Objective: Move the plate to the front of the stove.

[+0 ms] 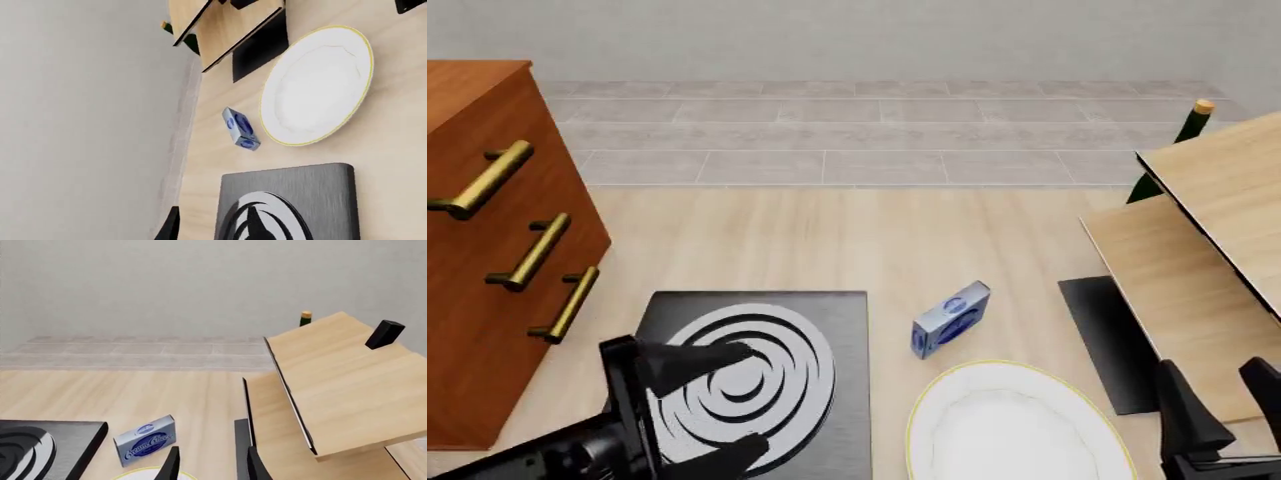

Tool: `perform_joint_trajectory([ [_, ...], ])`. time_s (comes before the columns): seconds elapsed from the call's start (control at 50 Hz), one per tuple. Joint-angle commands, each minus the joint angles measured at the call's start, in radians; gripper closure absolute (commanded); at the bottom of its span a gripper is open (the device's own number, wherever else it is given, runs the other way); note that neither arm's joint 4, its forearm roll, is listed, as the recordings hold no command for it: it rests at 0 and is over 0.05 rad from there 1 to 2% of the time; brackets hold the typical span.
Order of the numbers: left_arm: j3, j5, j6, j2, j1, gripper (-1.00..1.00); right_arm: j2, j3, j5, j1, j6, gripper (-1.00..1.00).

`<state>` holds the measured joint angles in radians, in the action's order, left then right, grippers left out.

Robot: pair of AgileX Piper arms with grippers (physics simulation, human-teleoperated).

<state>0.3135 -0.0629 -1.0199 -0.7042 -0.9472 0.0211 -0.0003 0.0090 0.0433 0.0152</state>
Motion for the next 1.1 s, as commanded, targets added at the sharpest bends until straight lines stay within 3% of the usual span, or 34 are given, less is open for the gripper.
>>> perform_joint_trajectory([
  [0.02,0.057,-0.095,-0.027,-0.201,-0.134,-1.00,0.010,0.000,-0.011,0.005,0.000,-1.00],
  [0.84,0.107,-0.318,-0.021,-0.617,-0.297,-1.00,0.072,0.000,-0.068,0.031,0.016,-1.00],
  [1.1,0.134,-0.392,-0.011,-0.760,-0.336,-1.00,0.134,0.000,-0.130,0.037,0.030,-1.00],
])
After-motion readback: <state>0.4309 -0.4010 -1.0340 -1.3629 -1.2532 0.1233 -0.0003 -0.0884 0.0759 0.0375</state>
